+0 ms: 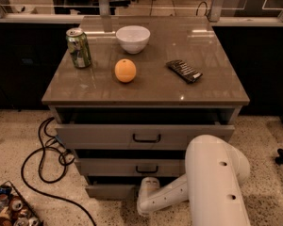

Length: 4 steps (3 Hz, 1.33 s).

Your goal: Open bottom drawer

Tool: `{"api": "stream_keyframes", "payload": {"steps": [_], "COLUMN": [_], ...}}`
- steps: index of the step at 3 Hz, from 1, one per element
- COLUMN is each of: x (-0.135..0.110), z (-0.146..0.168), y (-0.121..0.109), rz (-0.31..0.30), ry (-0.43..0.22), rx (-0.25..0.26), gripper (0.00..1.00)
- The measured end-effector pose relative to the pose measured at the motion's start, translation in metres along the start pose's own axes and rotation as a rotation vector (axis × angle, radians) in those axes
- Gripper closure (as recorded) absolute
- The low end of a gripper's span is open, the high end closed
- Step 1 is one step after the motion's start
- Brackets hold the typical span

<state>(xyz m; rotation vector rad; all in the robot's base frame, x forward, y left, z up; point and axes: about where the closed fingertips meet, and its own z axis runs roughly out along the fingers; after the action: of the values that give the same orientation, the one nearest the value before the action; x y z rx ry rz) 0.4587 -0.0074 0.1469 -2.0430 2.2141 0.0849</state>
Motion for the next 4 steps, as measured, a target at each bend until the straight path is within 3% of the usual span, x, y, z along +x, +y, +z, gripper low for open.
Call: {"api": "stream_keyframes", "payload": {"steps": [3,4], "x": [0.0,-0.009], "z": [-0.002,-0.006], "y": [0.0,0.031], "rz": [0.0,-0.05], "ry": [0.0,-0.016], "rx": [0.0,-0.057], "gripper": [1.0,1.0]}}
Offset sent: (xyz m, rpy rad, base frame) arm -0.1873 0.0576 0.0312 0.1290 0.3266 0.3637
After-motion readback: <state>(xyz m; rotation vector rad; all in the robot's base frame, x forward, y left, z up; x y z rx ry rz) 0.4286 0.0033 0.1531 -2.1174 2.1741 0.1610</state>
